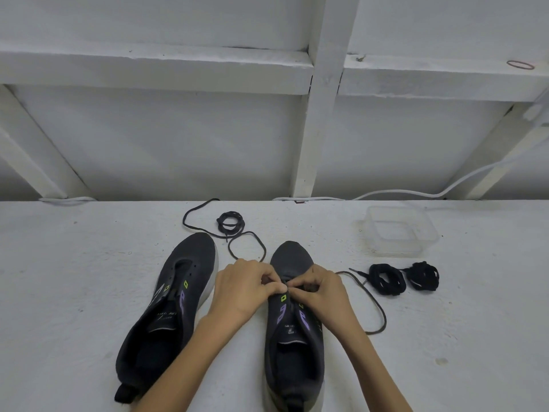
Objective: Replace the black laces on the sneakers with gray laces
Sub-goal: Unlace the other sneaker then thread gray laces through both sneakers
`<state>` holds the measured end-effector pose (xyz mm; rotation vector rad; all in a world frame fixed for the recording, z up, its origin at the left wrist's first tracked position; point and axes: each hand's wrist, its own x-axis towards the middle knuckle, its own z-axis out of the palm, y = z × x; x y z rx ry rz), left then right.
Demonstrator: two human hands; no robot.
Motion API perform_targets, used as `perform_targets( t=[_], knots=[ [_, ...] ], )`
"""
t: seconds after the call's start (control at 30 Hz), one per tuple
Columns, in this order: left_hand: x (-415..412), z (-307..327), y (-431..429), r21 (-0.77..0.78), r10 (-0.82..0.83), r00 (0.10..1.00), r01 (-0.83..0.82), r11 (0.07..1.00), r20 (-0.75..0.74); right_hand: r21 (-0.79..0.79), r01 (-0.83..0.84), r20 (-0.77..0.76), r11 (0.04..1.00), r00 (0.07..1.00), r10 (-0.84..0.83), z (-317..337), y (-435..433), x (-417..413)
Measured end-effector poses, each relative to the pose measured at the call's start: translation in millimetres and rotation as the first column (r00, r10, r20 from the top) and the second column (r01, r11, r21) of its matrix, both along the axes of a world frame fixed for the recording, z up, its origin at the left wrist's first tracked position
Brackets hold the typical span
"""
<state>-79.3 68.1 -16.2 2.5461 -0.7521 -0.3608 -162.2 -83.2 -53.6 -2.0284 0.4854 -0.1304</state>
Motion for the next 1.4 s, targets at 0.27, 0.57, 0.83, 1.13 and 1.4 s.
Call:
perform_targets(
  t=[0.27,0.57,0.83,1.13,1.4],
  knots=[
    [-19,-7,0,-0.230,-0.048,0.975,-0.003,0.973,-0.216,-0.154,-0.203,-0.060,0.967,0.979,0.196,2,-7,-6],
    [-12,0,2,-0.114,-0.069,0.984,0.050,0.992,-0.164,0.419,-0.099,0.053,0.903,0.995,0.085,11,-18,-13],
    [-12,0,-20,0.031,-0.095,0.994,0.097,0.995,-0.047,0.252,-0.055,0.099,0.966,0.995,0.031,14,-26,-24],
    [-12,-10,-24,-0.094,-0.054,0.992,0.043,0.995,-0.115,0.197,0.013,0.058,0.980,0.998,-0.025,2,-22,-22],
    [-23,-23,-26,-0.180,-0.008,0.999,0.000,0.984,-0.044,0.246,0.004,-0.033,0.969,0.999,0.004,11,-20,-22]
  ],
)
